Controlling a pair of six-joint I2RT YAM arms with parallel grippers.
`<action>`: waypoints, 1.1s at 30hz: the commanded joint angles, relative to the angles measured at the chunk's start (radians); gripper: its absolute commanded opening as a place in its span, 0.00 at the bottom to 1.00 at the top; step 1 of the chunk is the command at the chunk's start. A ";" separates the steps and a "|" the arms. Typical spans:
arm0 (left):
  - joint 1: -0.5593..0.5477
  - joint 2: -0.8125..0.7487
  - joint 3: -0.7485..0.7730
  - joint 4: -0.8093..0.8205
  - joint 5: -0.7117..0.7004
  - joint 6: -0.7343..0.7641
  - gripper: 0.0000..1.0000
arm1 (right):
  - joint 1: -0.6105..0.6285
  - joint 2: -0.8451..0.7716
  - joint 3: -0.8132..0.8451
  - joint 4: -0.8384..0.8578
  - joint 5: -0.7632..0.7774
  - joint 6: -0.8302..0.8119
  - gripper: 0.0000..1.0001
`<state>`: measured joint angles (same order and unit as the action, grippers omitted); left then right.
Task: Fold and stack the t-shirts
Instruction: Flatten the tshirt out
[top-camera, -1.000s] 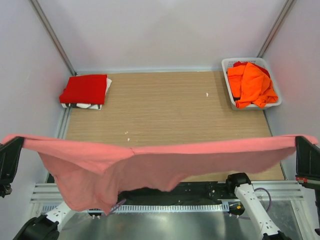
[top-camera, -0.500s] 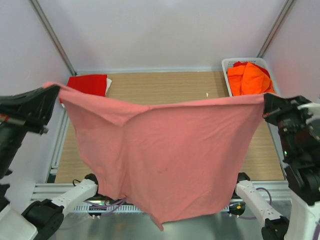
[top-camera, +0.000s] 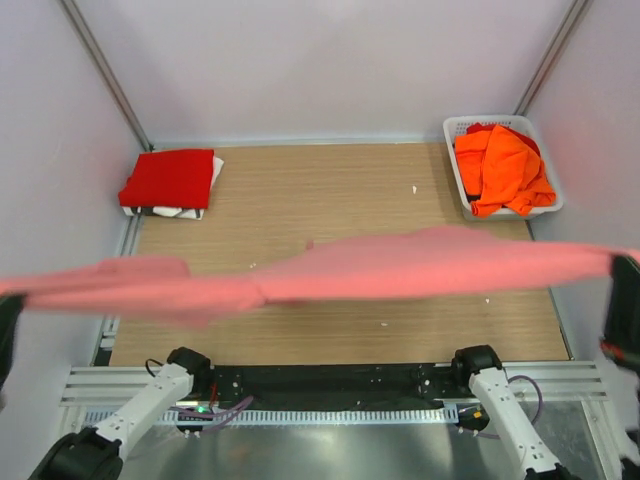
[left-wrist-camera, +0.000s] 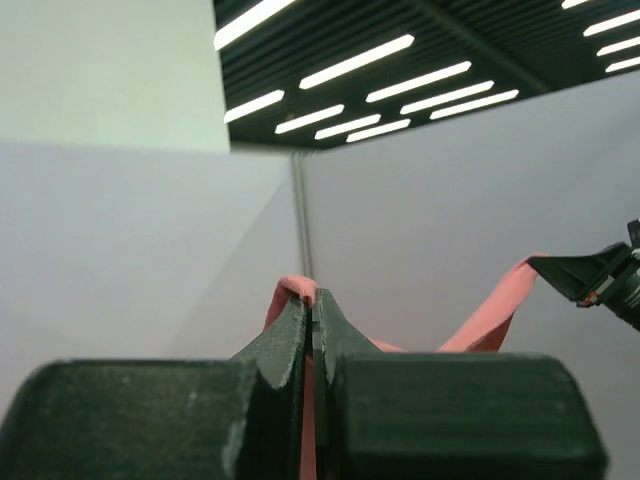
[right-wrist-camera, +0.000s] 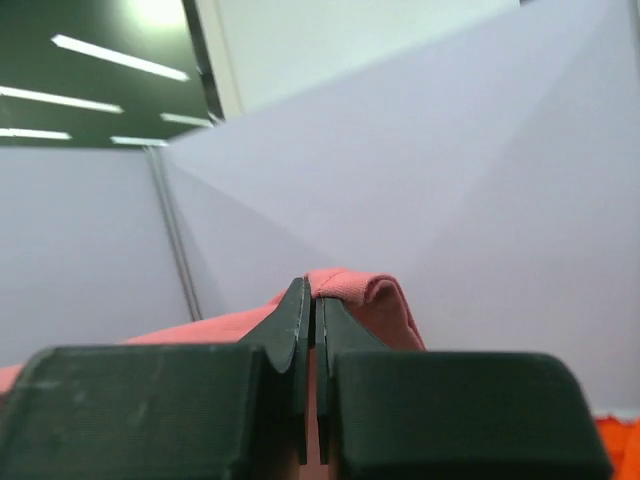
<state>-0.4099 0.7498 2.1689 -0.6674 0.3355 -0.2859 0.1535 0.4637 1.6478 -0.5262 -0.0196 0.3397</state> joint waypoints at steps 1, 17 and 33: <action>0.002 -0.067 0.019 0.187 0.132 -0.058 0.00 | 0.000 -0.069 0.076 0.089 -0.039 -0.036 0.01; 0.002 -0.135 0.066 0.227 0.102 -0.119 0.00 | 0.024 -0.048 0.276 -0.003 0.072 -0.056 0.01; 0.002 0.143 -0.420 0.065 -0.292 0.132 0.00 | 0.026 0.205 -0.385 0.095 0.305 -0.088 0.01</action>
<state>-0.4076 0.7269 1.8549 -0.5365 0.2459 -0.2489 0.1730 0.5461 1.4002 -0.4606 0.1928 0.2733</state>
